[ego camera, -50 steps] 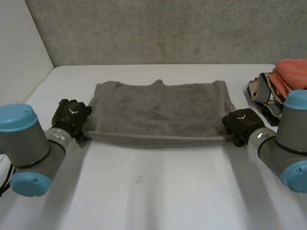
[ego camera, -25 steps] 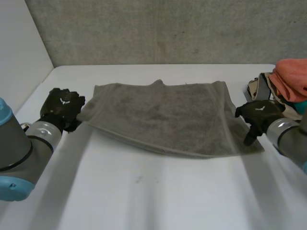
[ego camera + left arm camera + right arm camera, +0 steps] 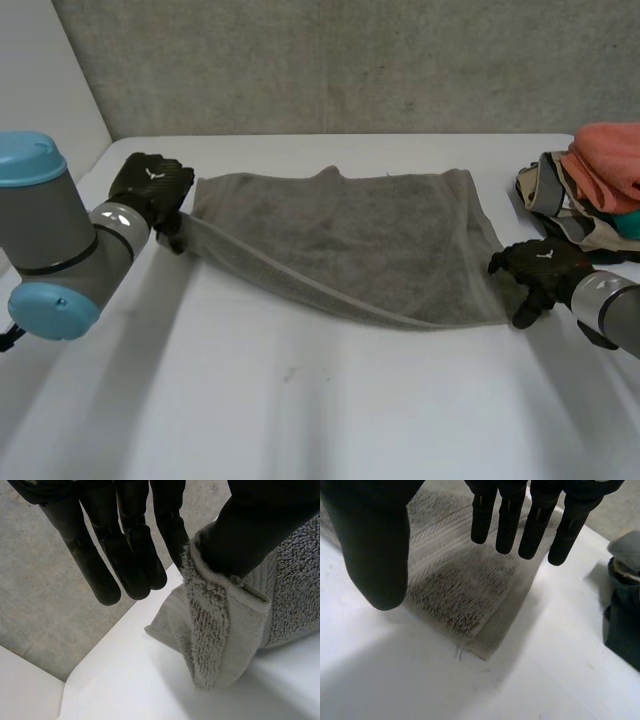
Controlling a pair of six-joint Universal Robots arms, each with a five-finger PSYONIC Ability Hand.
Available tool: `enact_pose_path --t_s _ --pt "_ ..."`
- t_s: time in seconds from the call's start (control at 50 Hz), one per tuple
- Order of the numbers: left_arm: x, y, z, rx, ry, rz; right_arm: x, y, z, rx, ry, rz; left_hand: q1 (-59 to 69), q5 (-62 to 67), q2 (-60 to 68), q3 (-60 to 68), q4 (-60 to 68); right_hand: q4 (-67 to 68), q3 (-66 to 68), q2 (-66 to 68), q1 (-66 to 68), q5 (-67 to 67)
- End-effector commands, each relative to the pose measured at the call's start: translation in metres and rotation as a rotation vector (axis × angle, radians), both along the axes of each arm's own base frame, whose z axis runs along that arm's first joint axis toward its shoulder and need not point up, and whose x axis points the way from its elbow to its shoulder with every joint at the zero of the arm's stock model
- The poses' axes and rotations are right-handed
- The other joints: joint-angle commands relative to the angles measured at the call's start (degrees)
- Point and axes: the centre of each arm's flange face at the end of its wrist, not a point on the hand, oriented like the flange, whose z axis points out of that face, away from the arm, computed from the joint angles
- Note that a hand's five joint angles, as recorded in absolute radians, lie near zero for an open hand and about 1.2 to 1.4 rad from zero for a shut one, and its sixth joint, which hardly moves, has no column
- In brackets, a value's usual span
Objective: Fold the laundry.
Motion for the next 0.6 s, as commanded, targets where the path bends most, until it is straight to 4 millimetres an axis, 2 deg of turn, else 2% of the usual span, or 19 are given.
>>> enact_pose_path --t_s 0.02,0.16,0.48,0.6 --pt "0.0 -0.017 -0.002 -0.019 -0.003 0.052 0.002 -0.001 -0.011 0.005 0.044 0.03 13.74 14.5 11.48 11.86 11.41 5.11 6.22 6.12 5.29 4.78" --pt "0.001 -0.028 -0.005 -0.015 -0.014 0.09 0.002 -0.004 -0.009 -0.012 0.046 0.027 13.74 14.5 11.48 11.86 11.41 9.48 10.58 10.49 9.65 9.14" --pt "0.002 -0.024 -0.013 0.024 -0.025 0.093 0.002 -0.027 -0.013 -0.059 0.053 0.023 13.74 14.5 11.48 11.86 11.41 17.22 18.32 18.22 17.39 16.88" --pt "0.004 -0.022 -0.016 0.041 -0.03 0.094 0.003 -0.038 -0.014 -0.079 0.046 0.021 13.74 14.5 11.48 11.86 11.41 29.48 30.58 30.49 29.65 29.14"
